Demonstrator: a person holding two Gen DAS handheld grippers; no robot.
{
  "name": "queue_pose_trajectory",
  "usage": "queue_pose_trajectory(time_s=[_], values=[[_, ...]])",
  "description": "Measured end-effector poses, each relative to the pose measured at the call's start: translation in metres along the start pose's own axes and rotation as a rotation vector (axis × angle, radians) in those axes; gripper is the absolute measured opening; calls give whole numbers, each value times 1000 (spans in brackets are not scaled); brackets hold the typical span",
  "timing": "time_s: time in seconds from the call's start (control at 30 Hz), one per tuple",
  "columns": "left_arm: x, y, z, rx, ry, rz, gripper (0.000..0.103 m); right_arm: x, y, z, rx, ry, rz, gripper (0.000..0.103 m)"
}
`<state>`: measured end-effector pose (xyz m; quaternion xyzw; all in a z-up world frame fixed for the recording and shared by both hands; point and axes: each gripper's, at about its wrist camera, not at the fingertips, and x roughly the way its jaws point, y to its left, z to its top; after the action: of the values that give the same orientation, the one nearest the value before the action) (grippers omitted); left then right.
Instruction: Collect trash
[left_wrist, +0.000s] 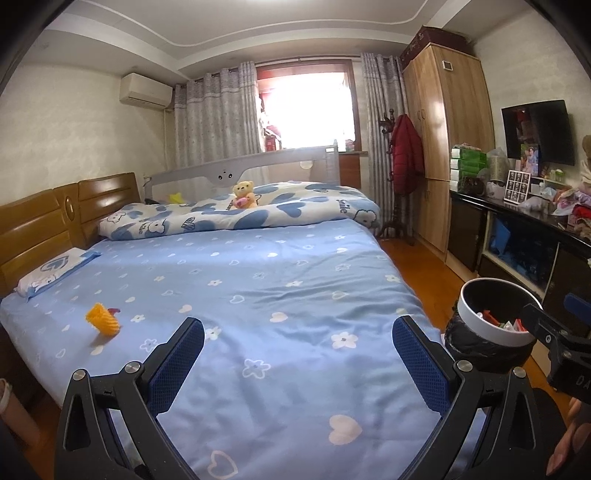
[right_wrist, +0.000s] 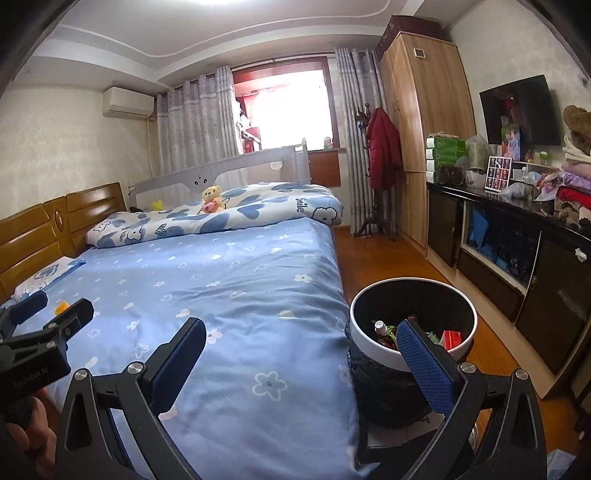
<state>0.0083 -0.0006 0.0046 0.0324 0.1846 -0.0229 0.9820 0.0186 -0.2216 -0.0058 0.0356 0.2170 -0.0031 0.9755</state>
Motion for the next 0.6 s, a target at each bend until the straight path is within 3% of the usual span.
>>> queue_pose_trajectory(time_s=[0.6], values=[[4,7,-1,-10,1,-7,102,-6,-2,0,9,-20,8,103]])
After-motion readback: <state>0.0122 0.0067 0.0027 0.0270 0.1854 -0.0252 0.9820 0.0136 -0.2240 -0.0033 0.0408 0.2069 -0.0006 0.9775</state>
